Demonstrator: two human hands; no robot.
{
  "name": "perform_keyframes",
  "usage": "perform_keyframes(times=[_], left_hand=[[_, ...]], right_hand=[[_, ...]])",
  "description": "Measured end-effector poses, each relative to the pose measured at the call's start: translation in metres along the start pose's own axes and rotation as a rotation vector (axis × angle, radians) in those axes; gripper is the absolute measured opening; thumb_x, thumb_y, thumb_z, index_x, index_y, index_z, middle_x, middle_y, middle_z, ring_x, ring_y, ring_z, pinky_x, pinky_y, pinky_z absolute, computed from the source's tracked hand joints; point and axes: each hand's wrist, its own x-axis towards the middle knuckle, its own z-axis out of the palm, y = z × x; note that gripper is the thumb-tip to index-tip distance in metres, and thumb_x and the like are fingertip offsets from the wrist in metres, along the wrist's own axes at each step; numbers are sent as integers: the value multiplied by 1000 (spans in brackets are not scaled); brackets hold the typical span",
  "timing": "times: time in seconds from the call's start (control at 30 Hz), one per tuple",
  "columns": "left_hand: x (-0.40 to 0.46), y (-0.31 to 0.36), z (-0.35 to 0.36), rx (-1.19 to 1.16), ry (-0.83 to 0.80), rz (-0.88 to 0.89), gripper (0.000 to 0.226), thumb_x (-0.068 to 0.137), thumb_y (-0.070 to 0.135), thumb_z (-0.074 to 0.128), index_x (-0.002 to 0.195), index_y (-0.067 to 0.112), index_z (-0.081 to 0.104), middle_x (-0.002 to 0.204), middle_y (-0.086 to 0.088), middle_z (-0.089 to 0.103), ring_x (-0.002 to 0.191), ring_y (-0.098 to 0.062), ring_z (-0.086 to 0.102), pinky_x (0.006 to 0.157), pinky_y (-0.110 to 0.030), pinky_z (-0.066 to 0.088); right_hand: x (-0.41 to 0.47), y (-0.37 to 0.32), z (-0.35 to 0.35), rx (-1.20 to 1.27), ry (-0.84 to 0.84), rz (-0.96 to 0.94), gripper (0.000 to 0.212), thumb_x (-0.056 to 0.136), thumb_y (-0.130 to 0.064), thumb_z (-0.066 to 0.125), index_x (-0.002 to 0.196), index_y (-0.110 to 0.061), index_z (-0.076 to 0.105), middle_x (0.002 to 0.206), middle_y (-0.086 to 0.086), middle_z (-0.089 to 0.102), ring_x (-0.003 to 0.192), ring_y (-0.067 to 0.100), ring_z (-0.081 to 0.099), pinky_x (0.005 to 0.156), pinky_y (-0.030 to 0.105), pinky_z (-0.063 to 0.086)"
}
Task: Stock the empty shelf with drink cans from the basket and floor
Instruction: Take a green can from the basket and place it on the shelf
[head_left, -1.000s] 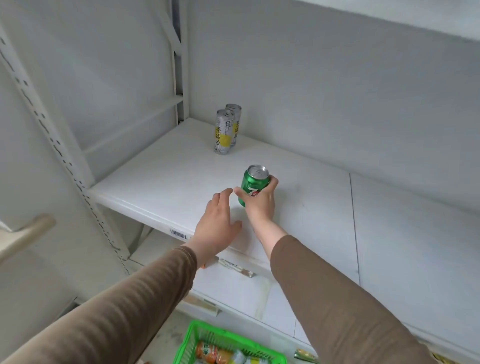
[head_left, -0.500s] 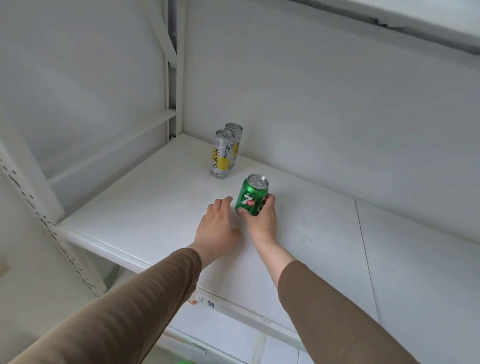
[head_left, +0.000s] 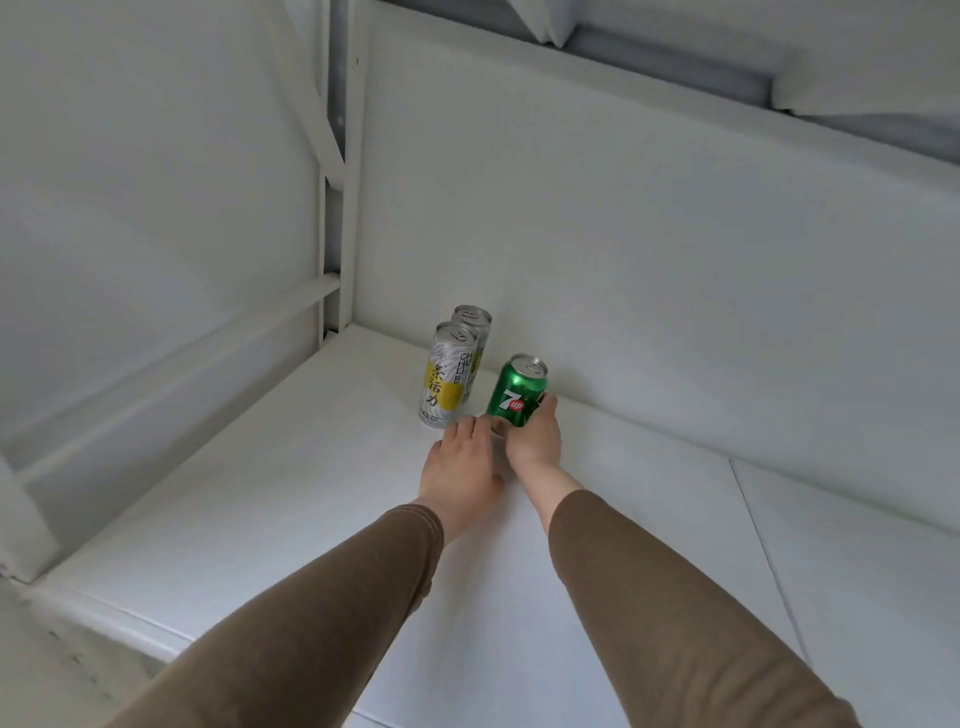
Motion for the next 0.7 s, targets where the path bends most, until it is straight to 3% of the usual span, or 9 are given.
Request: perform_keyframes(times=[0.3,0.4,0.53,0.7], left_hand=[[19,-8,4,23,-5,11,69,82,25,61,143,13,31,136,-6,40,128,-25,37,98,-36,40],[15,-8,1,26,-16,-4,71,84,27,62,145,13,29,139,-6,38,131,-26,35,100,-37,39],[-3,-6,-3,45,-23,-33,73,84,31,63,146,13,27,142,-7,35,132,-27,34,101,-38,38],[-41,-1,-15,57,-13,-73,77,84,31,64,148,12,25,146,-7,34,130,-28,36,102,-40,38]], right_hand=[[31,-3,4,-44,-10,35,51,84,-13,77,121,-9,42,124,12,65,114,32,63,91,38,47],[28,-3,1,-46,-33,44,63,85,-13,77,135,-11,38,133,11,63,121,33,61,95,36,47],[6,4,-13,-60,-96,62,101,85,-18,79,159,-10,11,156,13,42,139,29,48,106,33,41],[-47,22,-36,-214,-183,-78,96,87,-27,76,160,-13,15,163,10,29,149,28,27,118,37,29]])
